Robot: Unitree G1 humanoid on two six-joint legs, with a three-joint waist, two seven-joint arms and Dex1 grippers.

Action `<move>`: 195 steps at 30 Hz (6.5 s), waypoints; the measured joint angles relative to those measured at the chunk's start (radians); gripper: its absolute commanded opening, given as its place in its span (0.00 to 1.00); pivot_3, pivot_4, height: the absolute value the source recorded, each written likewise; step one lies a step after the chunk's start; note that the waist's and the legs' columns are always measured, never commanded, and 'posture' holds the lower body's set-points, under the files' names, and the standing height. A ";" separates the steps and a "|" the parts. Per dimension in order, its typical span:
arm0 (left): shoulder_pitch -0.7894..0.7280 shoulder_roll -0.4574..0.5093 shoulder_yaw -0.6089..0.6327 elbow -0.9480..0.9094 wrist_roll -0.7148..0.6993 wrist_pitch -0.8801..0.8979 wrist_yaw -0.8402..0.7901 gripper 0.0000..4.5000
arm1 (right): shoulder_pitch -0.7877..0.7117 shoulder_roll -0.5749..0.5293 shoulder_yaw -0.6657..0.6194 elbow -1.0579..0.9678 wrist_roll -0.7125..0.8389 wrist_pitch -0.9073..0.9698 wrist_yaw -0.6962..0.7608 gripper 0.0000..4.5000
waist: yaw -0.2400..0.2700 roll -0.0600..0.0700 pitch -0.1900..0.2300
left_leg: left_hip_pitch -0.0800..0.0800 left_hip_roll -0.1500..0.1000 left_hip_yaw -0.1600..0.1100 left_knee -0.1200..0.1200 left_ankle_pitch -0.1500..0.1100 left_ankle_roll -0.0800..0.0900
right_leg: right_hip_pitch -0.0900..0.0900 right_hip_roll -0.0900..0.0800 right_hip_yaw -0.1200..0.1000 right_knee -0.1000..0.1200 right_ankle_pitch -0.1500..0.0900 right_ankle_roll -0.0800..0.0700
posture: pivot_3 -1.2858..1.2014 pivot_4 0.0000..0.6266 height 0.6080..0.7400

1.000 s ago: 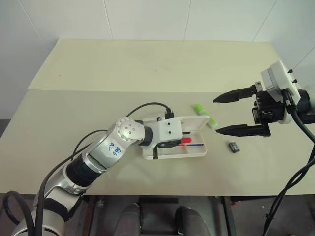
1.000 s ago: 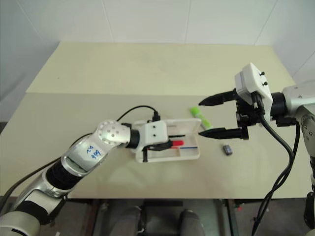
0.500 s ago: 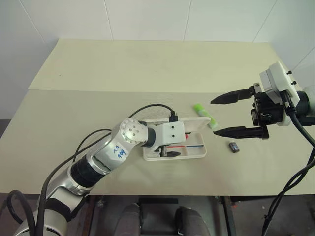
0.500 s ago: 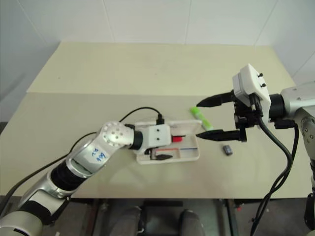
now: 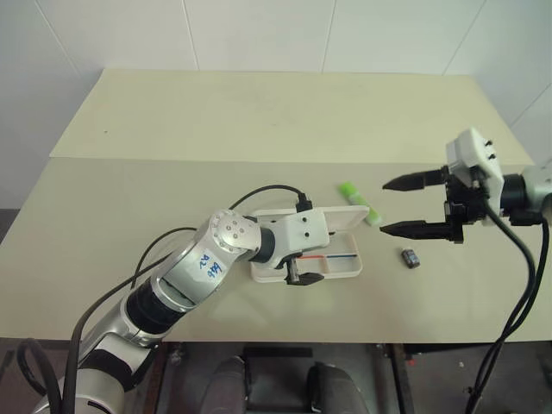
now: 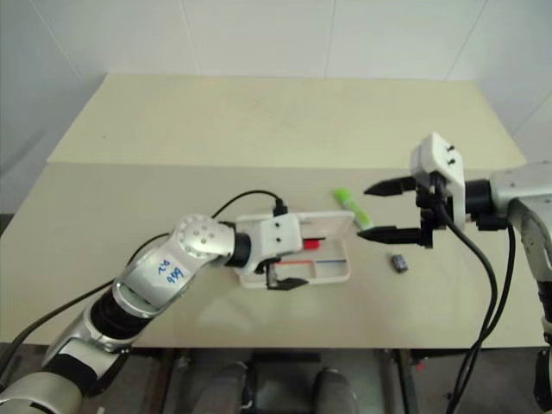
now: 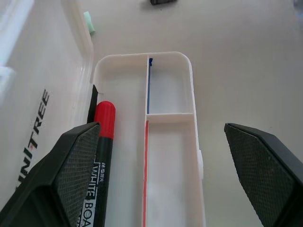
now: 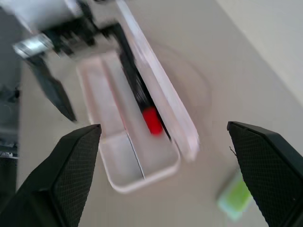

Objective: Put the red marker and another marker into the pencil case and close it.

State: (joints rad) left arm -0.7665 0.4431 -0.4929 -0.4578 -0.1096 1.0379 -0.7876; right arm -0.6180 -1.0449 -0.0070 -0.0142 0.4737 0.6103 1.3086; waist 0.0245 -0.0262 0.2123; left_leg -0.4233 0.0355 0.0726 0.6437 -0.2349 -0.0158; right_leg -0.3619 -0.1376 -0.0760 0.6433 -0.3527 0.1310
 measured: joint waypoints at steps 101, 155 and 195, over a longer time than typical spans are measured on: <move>0.327 0.654 0.626 -0.017 -0.392 -0.229 -0.210 1.00 | -0.077 0.256 0.241 -0.207 -0.028 -0.030 0.028 0.24 | -0.030 -0.001 0.000 | 0.001 0.009 0.019 -0.007 -0.002 -0.003 | -0.016 0.008 0.018 0.004 0.001 -0.002 | 0.52 0.24 1.00; 0.054 0.425 0.478 0.051 -0.410 -0.350 -0.206 1.00 | 0.343 -0.014 -0.120 -0.253 -0.205 0.088 -0.227 0.99 | -0.021 -0.002 -0.001 | 0.000 0.010 0.020 0.000 -0.004 -0.002 | -0.014 0.009 0.018 0.005 0.001 -0.002 | 0.52 0.24 1.00; -0.013 0.354 0.372 0.157 -0.319 -0.436 -0.246 1.00 | 0.272 0.208 -0.089 -0.319 -0.096 0.590 -0.665 0.08 | -0.024 -0.002 -0.001 | 0.000 0.011 0.019 0.001 -0.004 -0.001 | -0.014 0.010 0.018 0.006 0.001 -0.002 | 0.52 0.24 1.00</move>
State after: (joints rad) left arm -0.7799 0.7967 -0.1209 -0.3011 -0.4282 0.6014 -1.0337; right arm -0.3457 -0.8365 -0.0961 -0.3330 0.3781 1.2000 0.6441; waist 0.0006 -0.0281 0.2113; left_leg -0.4229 0.0462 0.0920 0.6450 -0.2388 -0.0172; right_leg -0.3758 -0.1281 -0.0576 0.6492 -0.3519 0.1288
